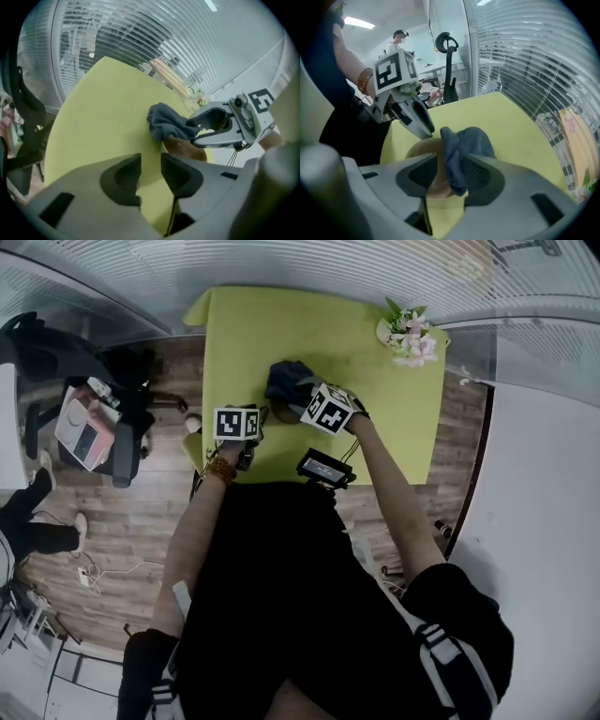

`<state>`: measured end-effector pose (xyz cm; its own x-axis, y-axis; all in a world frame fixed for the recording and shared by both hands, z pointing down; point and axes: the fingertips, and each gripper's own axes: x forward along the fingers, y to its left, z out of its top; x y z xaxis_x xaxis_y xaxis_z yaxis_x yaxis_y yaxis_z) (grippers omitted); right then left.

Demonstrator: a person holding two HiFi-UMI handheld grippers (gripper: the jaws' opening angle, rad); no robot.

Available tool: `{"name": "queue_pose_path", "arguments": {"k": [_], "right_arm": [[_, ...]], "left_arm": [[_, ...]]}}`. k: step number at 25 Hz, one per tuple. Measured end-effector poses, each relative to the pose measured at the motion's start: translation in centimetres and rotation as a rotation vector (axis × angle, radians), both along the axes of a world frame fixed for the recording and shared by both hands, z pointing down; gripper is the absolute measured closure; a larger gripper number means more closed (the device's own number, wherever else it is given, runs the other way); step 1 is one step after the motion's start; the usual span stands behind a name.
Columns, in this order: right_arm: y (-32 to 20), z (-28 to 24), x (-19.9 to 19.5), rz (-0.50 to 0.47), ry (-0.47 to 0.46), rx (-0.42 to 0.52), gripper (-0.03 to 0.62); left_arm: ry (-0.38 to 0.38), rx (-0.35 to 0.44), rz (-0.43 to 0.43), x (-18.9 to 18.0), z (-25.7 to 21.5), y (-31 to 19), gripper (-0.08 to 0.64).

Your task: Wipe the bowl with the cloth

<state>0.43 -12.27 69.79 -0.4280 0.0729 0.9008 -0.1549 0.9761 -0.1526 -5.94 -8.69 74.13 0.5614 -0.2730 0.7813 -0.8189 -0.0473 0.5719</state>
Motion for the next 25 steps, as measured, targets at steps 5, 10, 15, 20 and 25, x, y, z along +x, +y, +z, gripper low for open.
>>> {"name": "queue_pose_path", "arguments": {"k": [5, 10, 15, 20, 25], "right_arm": [[0.0, -4.1, 1.2, -0.009, -0.1, -0.01, 0.422], [-4.7, -5.5, 0.2, 0.1, -0.201, 0.005, 0.428], [-1.3, -1.5, -1.0, -0.171, -0.071, -0.085, 0.426], [0.4, 2.4, 0.2, -0.337, 0.076, -0.064, 0.43], [0.0, 3.9, -0.3, -0.233, 0.079, -0.156, 0.474]], "left_arm": [[0.106, -0.031, -0.134, -0.3, -1.6, -0.3, 0.419], [0.074, -0.025, -0.093, 0.6, -2.4, -1.2, 0.342], [0.022, -0.042, 0.026, 3.0, -1.8, 0.7, 0.331], [-0.031, -0.071, 0.099, 4.6, 0.2, 1.7, 0.331], [-0.103, -0.086, 0.166, 4.9, 2.2, 2.1, 0.351]]}}
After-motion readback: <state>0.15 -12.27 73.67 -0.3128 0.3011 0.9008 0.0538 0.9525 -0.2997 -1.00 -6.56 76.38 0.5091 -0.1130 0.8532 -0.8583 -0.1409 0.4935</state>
